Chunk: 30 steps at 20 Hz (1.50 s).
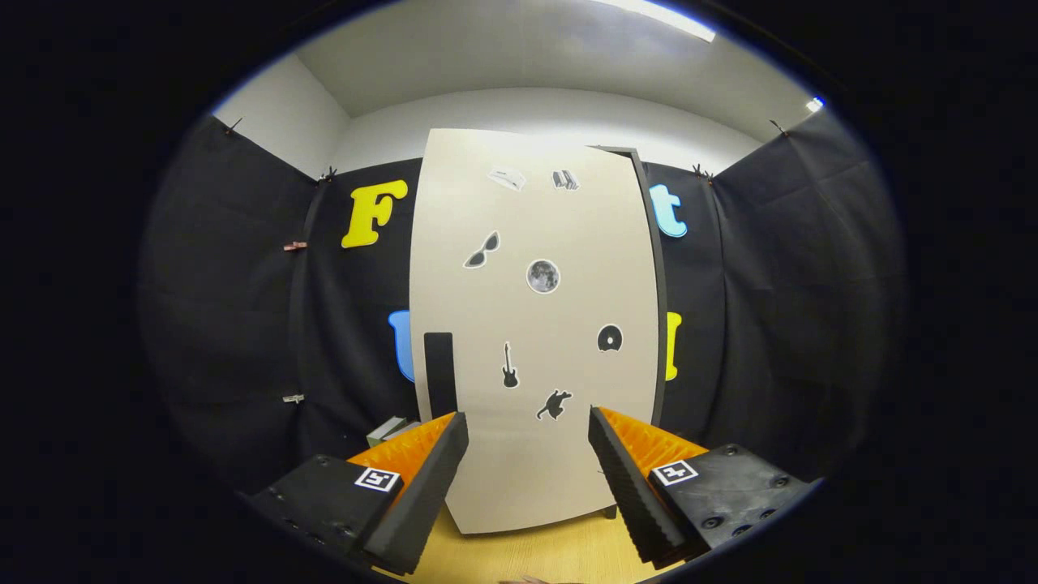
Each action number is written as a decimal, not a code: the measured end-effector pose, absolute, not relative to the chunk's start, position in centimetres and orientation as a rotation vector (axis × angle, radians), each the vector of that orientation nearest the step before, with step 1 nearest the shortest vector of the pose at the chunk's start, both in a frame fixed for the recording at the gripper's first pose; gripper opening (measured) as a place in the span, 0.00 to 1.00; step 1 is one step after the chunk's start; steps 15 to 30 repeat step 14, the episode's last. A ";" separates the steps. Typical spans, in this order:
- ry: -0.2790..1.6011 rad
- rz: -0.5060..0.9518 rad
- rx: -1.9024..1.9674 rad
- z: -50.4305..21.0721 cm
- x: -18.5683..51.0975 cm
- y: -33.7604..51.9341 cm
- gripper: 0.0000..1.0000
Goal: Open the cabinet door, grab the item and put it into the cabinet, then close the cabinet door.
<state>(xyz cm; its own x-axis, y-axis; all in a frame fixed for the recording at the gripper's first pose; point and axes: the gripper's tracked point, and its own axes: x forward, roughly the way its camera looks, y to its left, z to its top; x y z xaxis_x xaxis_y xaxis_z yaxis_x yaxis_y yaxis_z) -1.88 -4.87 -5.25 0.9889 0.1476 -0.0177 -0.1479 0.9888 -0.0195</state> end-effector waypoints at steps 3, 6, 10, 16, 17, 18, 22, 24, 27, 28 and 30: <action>0.020 0.141 -0.018 -5.2 -1.9 -5.0 0.97; 0.028 0.142 -0.012 -5.4 -2.0 -5.0 0.97; 0.019 0.138 -0.021 -5.3 -2.2 -5.1 0.97; 0.009 0.131 -0.021 -5.0 -2.4 -5.4 0.97; 0.009 0.131 -0.021 -5.0 -2.4 -5.4 0.97; 0.009 0.131 -0.021 -5.0 -2.4 -5.4 0.97; 0.009 0.131 -0.021 -5.0 -2.4 -5.4 0.97; 0.009 0.131 -0.021 -5.0 -2.4 -5.4 0.97; 0.009 0.131 -0.021 -5.0 -2.4 -5.4 0.97; 0.009 0.131 -0.021 -5.0 -2.4 -5.4 0.97; 0.009 0.131 -0.021 -5.0 -2.4 -5.4 0.97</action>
